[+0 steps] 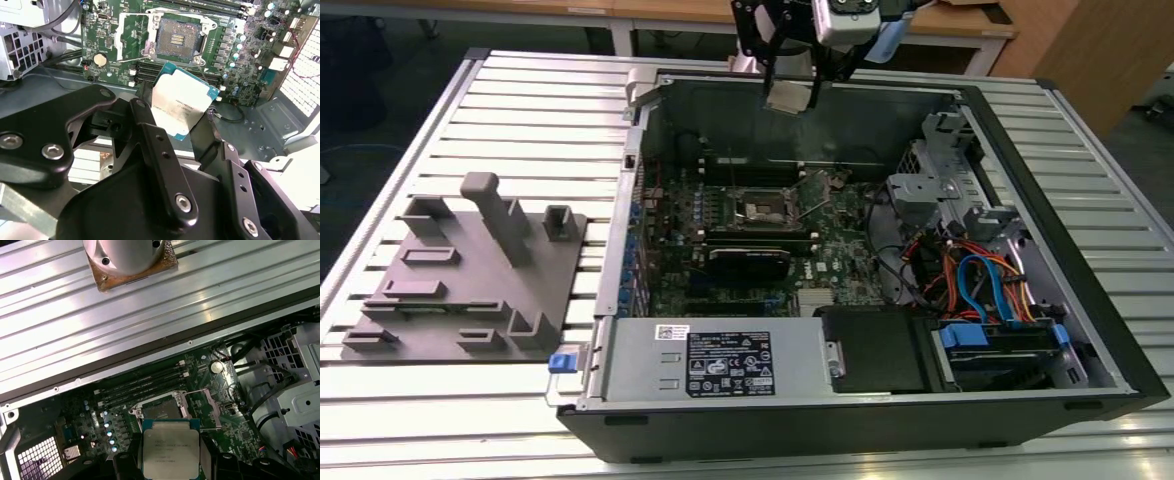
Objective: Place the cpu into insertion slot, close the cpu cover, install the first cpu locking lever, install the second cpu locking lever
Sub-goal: 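Place the cpu into insertion slot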
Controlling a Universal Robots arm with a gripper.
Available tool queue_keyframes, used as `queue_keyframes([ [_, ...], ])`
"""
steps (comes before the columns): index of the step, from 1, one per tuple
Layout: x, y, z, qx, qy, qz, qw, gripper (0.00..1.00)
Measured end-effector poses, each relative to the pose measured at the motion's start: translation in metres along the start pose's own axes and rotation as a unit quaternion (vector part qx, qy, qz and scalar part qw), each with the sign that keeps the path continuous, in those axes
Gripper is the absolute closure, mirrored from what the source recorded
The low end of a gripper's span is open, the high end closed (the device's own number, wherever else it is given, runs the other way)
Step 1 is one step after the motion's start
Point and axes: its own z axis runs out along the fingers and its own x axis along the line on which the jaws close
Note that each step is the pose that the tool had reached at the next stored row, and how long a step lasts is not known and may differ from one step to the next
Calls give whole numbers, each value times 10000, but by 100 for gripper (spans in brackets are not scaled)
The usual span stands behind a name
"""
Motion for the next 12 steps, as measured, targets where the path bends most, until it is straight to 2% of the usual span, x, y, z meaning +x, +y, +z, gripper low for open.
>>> queue_keyframes([
  [4,0,0,0,-1,-4,45,10000,46],
  [7,0,-1,1,-2,-23,237,9997,46],
  [9,0,0,2,-3,-38,407,9992,46],
  [12,0,0,2,-5,-44,478,9988,46],
])
